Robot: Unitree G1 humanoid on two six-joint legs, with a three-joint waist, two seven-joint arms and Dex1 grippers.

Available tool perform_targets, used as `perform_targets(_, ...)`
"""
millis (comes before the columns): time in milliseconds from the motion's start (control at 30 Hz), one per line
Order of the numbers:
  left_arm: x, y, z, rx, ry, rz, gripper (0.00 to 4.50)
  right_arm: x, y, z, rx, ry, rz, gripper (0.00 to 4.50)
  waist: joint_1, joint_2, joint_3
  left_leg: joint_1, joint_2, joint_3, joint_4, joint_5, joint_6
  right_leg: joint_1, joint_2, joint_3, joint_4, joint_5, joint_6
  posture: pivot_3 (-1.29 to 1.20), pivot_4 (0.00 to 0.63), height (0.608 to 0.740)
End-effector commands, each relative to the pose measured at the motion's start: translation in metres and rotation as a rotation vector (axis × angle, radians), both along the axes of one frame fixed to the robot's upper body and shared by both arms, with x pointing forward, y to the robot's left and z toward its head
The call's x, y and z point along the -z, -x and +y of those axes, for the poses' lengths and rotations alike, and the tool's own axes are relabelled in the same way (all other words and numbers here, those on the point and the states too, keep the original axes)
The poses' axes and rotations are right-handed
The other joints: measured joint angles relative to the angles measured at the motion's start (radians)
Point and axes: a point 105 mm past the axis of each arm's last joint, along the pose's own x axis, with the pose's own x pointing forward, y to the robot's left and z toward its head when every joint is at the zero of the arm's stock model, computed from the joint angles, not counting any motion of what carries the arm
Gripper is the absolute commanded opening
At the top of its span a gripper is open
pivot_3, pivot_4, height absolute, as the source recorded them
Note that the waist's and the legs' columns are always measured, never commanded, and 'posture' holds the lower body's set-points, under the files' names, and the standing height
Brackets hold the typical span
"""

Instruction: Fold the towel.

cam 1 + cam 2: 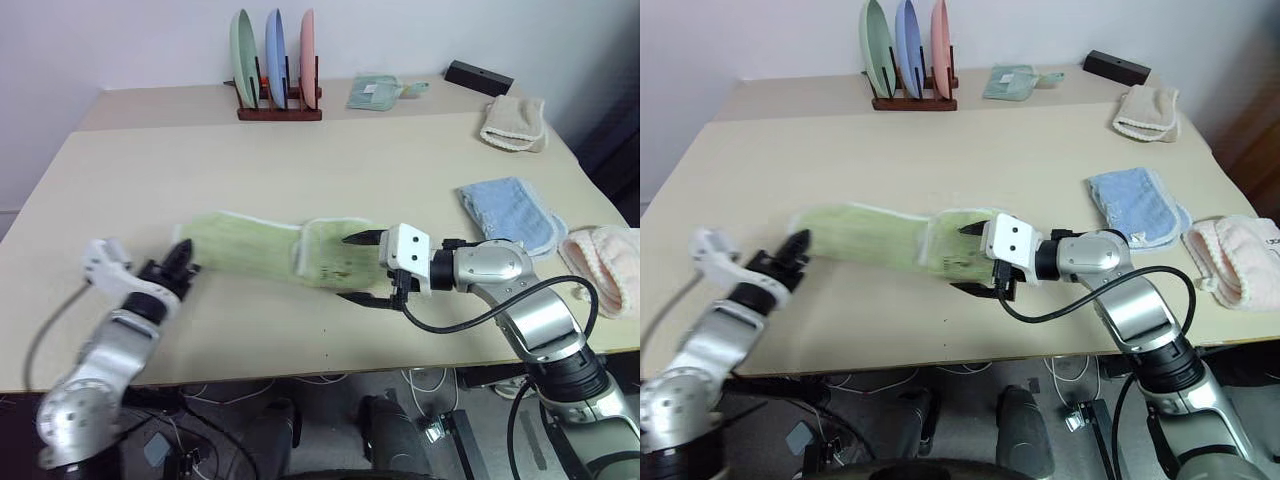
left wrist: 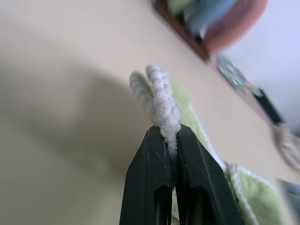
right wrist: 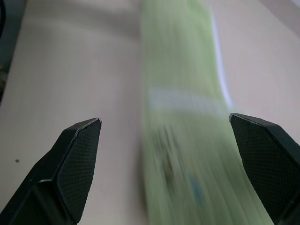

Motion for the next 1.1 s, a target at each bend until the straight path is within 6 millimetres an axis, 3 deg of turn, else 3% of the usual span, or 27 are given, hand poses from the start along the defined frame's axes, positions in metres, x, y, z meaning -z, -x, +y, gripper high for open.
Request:
perform_targets(33, -0.031, 0.006, 0.002, 0.097, -0.236, -0.106, 0.07, -0.01, 0.001, -0.002, 0.003, -0.047, -0.012, 4.5, 0.004, -0.001, 0.0, 0.0, 0.0, 0.0, 0.0, 0.0, 0.0, 0.0, 0.0, 0.0, 0.0, 0.0, 0.0, 0.0, 0.15, 0.738)
perform_targets(100, -0.035, 0.005, -0.013, 0.199, -0.352, -0.12, 0.07, -0.007, 0.0, -0.003, 0.004, -0.044, -0.005, 4.5, 0.006, -0.001, 0.0, 0.0, 0.0, 0.0, 0.0, 0.0, 0.0, 0.001, 0.0, 0.0, 0.0, 0.0, 0.0, 0.0, 0.15, 0.738)
perform_targets(167, -0.033, 0.005, -0.047, 0.372, -0.502, -0.133, 0.07, -0.003, -0.001, -0.003, 0.006, -0.044, -0.002, 4.5, 0.007, -0.002, 0.0, 0.0, -0.001, 0.0, 0.001, 0.0, 0.0, 0.002, -0.001, 0.0, -0.001, 0.0, 0.0, 0.0, 0.15, 0.738)
perform_targets(267, -0.019, 0.008, -0.09, 0.588, -0.669, -0.143, 0.07, -0.001, -0.004, -0.003, 0.012, -0.051, -0.005, 4.5, 0.002, -0.002, 0.0, 0.0, -0.001, 0.0, 0.001, 0.0, 0.0, 0.002, -0.001, 0.0, -0.002, 0.0, 0.0, 0.0, 0.15, 0.738)
perform_targets(467, 0.012, 0.001, -0.144, 0.779, -0.799, -0.14, 0.07, 0.009, -0.005, -0.009, 0.04, -0.052, -0.003, 4.5, -0.003, -0.002, 0.0, 0.0, 0.0, 0.0, -0.002, 0.0, 0.0, 0.0, 0.0, 0.0, -0.001, 0.001, 0.001, 0.0, 0.15, 0.738)
perform_targets(567, 0.026, -0.011, -0.157, 0.787, -0.848, -0.11, 0.07, 0.013, -0.003, -0.013, 0.054, -0.046, -0.002, 4.5, 0.0, -0.002, 0.001, -0.001, 0.0, 0.0, -0.001, 0.0, 0.0, 0.0, 0.0, 0.0, -0.001, 0.002, 0.003, 0.0, 0.15, 0.738)
perform_targets(733, 0.03, -0.019, -0.176, 0.812, -0.832, -0.115, 0.07, 0.014, -0.001, -0.017, 0.071, -0.042, -0.005, 4.5, 0.001, -0.002, 0.001, -0.001, 0.0, 0.0, 0.0, 0.0, 0.0, 0.0, 0.0, 0.0, -0.001, 0.002, 0.003, 0.0, 0.15, 0.738)
perform_targets(1033, 0.035, -0.017, -0.184, 0.849, -0.759, -0.101, 0.07, 0.012, -0.002, -0.021, 0.099, -0.038, -0.015, 4.5, 0.001, -0.002, 0.001, -0.001, 0.0, 0.0, 0.0, 0.0, 0.0, 0.0, 0.0, 0.0, -0.001, 0.002, 0.004, 0.0, 0.15, 0.738)
perform_targets(1067, 0.029, -0.015, -0.184, 0.854, -0.728, -0.119, 0.68, 0.012, -0.002, -0.022, 0.104, -0.036, -0.019, 4.5, 0.001, -0.002, 0.001, -0.001, 0.0, 0.0, 0.0, 0.0, 0.0, 0.0, 0.0, 0.0, -0.001, 0.002, 0.004, 0.0, 0.15, 0.738)
perform_targets(1100, 0.024, -0.014, -0.184, 0.856, -0.707, -0.14, 1.01, 0.012, -0.003, -0.022, 0.108, -0.034, -0.021, 4.5, 0.001, -0.002, 0.001, -0.001, 0.0, 0.0, 0.0, 0.0, 0.0, 0.0, 0.0, 0.0, -0.001, 0.002, 0.004, 0.0, 0.15, 0.738)
